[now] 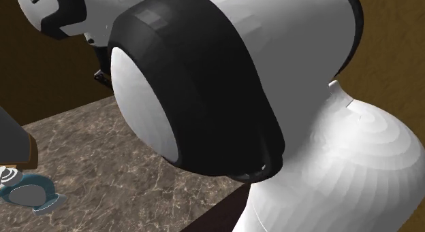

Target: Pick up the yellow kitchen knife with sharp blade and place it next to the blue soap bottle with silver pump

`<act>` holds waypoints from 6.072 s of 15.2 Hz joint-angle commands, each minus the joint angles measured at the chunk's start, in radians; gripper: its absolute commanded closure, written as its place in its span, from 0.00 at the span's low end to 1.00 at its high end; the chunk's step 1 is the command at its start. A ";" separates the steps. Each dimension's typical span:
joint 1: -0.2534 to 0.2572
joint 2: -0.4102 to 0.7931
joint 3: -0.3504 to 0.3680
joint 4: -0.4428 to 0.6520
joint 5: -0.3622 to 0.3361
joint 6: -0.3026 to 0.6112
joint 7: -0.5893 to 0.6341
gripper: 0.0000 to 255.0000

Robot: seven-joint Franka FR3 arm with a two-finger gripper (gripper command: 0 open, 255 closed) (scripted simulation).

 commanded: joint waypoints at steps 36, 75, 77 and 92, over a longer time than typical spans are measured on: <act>0.495 0.340 0.375 0.437 -0.112 -0.100 0.866 1.00; 0.572 0.553 0.363 0.280 -0.190 0.260 0.972 1.00; 0.573 0.564 0.360 0.270 -0.194 0.280 0.974 1.00; 0.587 0.669 0.336 0.231 -0.228 0.422 0.990 1.00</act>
